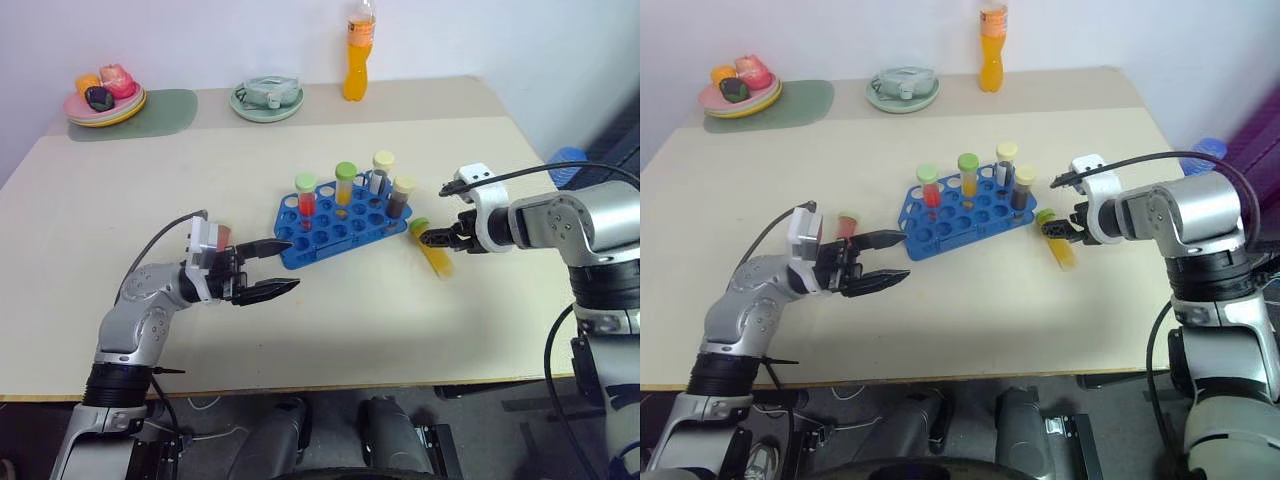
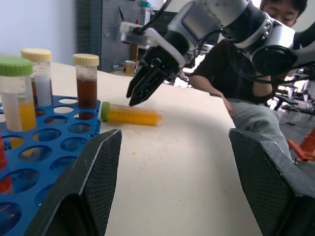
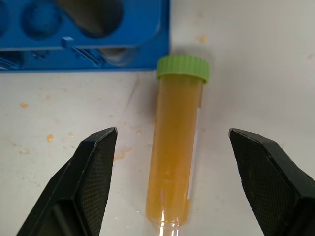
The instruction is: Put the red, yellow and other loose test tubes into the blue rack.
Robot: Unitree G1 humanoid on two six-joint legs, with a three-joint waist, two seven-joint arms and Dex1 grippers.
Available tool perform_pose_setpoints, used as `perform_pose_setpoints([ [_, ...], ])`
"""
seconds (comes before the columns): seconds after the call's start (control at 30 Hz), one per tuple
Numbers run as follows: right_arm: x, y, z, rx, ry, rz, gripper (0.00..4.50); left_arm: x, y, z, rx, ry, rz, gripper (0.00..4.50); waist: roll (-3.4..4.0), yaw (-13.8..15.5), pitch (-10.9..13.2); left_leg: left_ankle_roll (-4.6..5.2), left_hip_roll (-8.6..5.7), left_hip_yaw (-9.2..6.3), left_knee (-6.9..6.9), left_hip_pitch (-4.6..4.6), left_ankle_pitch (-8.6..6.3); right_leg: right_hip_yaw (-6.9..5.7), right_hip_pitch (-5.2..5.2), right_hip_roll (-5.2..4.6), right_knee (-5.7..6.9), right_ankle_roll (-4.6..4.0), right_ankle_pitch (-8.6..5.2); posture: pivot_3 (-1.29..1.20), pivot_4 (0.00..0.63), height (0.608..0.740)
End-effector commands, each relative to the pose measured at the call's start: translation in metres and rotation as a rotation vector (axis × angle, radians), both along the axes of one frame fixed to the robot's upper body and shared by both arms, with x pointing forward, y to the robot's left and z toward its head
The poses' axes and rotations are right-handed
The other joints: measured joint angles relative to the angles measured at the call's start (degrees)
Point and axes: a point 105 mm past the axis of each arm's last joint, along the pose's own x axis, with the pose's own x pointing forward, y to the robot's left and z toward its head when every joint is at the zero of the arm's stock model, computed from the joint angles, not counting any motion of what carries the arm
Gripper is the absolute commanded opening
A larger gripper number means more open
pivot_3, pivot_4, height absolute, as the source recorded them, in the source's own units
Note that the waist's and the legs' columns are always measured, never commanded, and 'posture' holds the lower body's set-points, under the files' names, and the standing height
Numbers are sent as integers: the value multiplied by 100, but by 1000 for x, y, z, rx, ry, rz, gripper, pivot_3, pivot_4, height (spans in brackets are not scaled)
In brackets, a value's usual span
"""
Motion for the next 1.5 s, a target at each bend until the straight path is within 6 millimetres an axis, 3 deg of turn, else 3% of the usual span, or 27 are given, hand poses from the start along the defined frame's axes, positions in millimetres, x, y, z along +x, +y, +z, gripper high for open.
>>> perform_pose_setpoints([
  [0.03, 9, 3, 3, 6, 12, -12, 3701, -2, -2, 5, -2, -23, -8, 3569, 0, -10, 0, 0, 0, 0, -1, 0, 0, 0, 0, 0, 1, 0, 0, 0, 150, 740],
  [0.3, 29, 7, -10, -13, 59, -29, 3701, -6, -5, 3, -11, -10, -4, 3569, 0, -11, 0, -2, 0, 0, 0, 0, 1, 1, -2, 1, 2, 2, 1, 0, 150, 740],
  [0.47, 44, 2, -27, -134, 45, -5, 3701, -7, -5, 2, -13, -7, -2, 3569, -2, -25, -2, -6, 0, 0, 1, 1, 3, 1, -2, 3, 4, 3, 2, 0, 150, 740],
  [0.63, 41, -1, -38, -186, 72, 72, 1362, -7, -4, 2, -11, -8, 7, 3569, -10, -27, -7, -4, 0, 0, 8, 8, 1, 1, 8, 6, 4, 6, 5, 0, 150, 740],
  [0.7, 39, -3, -40, -210, 74, 107, 830, -7, -3, 2, -8, -9, 11, 3569, -9, -24, -8, -2, 0, -1, 7, 10, 0, 1, 7, 6, 4, 6, 5, 0, 150, 740],
  [0.9, 16, -3, -33, -257, 49, 291, 830, -7, -3, 3, -8, -11, 12, 3569, -9, 32, -8, -5, 0, -4, 0, 8, 0, -2, 6, 4, -1, 6, 4, 0, 150, 740],
  [1.07, -32, 8, -17, -241, -21, 556, 830, -7, -2, 3, -6, -11, 12, 3569, -9, 130, -6, 2, -1, 0, 2, -3, -5, -2, 0, 3, -10, 8, 3, 0, 150, 740],
  [1.2, -86, 37, 2, -61, -96, 772, 830, -5, -2, 2, -7, -6, 11, 3569, -9, 129, -4, 8, 0, 0, 7, -19, -9, -4, -12, 1, -7, 8, 4, 0, 150, 740],
  [1.23, -90, 42, 5, -22, -119, 783, 830, -5, -2, 2, -7, -5, 10, 3569, -9, 104, -3, 9, 1, 0, 10, -19, -10, -4, -11, 1, -6, 8, 4, 0, 150, 740],
  [1.3, -96, 74, 23, 191, -294, 831, 830, -3, -3, 2, -8, -3, 5, 3569, -22, 65, -3, 10, 3, 7, 12, -15, -10, 2, -10, 1, -7, 8, 4, 0, 150, 740],
  [1.5, -86, 111, 53, 487, -537, 776, 830, 1, -2, 4, -8, -5, -6, 3569, -22, 131, -2, 10, 11, 15, 11, 2, -9, -1, 2, 2, -10, 2, 8, 0, 150, 740],
])
